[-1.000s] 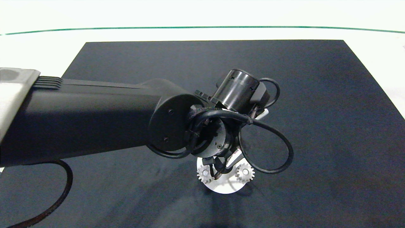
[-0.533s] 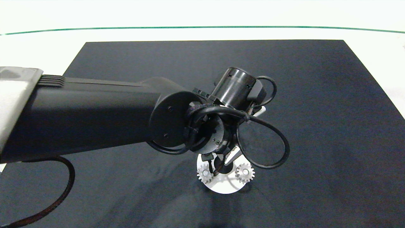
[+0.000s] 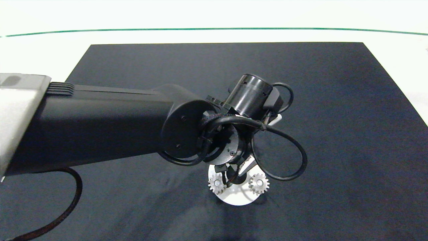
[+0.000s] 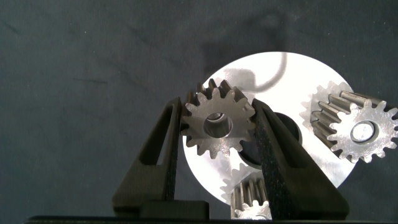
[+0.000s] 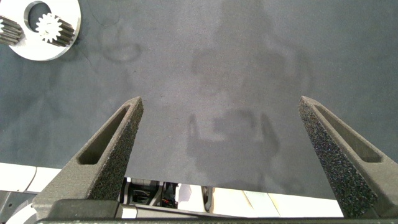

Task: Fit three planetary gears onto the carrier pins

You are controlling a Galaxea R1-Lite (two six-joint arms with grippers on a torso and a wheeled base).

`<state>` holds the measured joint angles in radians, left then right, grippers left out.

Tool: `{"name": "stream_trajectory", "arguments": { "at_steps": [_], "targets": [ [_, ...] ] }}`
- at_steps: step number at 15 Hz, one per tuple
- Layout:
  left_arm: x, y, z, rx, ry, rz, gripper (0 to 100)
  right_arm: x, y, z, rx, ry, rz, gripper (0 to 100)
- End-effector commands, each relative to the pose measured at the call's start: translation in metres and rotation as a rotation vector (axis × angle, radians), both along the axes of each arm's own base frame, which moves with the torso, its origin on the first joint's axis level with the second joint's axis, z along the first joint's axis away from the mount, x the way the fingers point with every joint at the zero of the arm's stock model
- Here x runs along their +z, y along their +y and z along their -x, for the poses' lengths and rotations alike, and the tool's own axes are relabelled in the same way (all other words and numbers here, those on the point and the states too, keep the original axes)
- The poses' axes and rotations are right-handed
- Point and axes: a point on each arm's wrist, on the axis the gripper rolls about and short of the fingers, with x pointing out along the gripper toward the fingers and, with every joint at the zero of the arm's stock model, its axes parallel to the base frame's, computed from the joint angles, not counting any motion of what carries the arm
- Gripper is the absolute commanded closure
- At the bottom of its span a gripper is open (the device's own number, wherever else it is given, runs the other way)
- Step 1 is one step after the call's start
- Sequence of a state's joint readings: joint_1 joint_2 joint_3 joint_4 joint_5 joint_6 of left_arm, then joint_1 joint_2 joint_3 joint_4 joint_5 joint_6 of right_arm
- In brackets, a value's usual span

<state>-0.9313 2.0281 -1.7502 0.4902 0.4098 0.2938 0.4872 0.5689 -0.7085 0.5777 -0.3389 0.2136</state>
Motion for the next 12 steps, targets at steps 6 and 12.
{"name": "stream_trajectory", "arguments": {
  "at_steps": [6,12],
  "targets": [
    [0.000,-0.002,0.002,-0.008,0.002,-0.004,78,-0.001,0.000,0.000,0.000,0.006,0.002,0],
    [0.008,0.000,0.008,-0.012,0.022,-0.030,78,-0.001,0.000,0.000,0.000,0.006,0.002,0]
  ]
}}
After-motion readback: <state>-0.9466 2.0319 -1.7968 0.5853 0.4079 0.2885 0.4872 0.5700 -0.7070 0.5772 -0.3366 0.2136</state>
